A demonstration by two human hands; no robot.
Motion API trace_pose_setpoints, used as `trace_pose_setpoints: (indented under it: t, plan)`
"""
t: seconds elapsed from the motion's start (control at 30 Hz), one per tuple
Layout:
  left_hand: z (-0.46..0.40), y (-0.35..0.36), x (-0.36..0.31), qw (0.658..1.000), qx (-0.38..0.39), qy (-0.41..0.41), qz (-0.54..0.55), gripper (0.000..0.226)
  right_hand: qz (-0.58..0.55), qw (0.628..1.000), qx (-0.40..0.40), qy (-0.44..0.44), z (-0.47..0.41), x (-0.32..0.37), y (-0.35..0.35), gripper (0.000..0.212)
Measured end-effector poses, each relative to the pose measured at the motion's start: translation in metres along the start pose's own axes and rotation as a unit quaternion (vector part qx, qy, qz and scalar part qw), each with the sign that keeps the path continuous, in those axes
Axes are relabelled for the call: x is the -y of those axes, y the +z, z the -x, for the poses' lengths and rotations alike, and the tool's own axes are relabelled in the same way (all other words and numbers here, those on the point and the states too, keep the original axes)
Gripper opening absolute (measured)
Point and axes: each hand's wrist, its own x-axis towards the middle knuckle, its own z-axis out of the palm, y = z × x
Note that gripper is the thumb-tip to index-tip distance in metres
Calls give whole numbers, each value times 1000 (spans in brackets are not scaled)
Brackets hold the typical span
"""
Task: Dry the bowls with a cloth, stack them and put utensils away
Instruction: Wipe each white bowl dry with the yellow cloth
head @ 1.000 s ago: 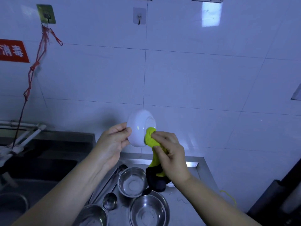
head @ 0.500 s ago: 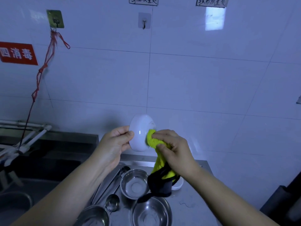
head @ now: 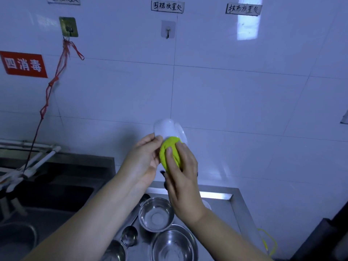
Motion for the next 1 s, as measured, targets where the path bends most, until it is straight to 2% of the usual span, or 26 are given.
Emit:
trace_pose_setpoints:
  t: [0.07, 0.23, 0.37, 0.43, 0.5, 0.57, 0.67, 0.73, 0.8, 0.9, 1.0]
  plan:
    - [4, 1, 3, 999, -4, -20, 39, 24, 11, 1000, -22, -7, 2, -8, -3, 50]
    - [10, 5, 15, 997, 4, -39, 73, 22, 7, 997, -50, 66, -25, 1, -11, 48]
    - [10, 10, 13, 995, -7, -60, 83, 21, 23, 998, -57, 27, -24, 0, -5, 42]
    - [11, 8, 14, 989, -30, -73, 127, 20, -7, 997, -64, 31, -16, -7, -8, 42]
    - [11, 5, 16, 983, -47, -87, 157, 18, -72, 992, -75, 71, -9, -9, -11, 44]
    - [12, 2, 20, 978, -53, -96, 180, 15, -155, 974, -96, 136, -8, -8, -14, 42]
    - [16, 0, 23, 973, -34, -97, 208, 19, -284, 907, -153, 271, -17, -8, -20, 40]
    - [18, -4, 26, 978, -12, -90, 190, 23, -347, 854, -163, 352, -24, -11, -25, 41]
    - [18, -10, 30, 986, 17, -79, 145, 23, -383, 818, -148, 403, -31, -15, -32, 41]
    - [17, -20, 33, 993, 59, -68, 71, 13, -381, 824, -103, 407, -43, -20, -46, 44]
    - [16, -32, 33, 989, 119, -52, -70, 15, -375, 843, -53, 382, -47, -24, -56, 42]
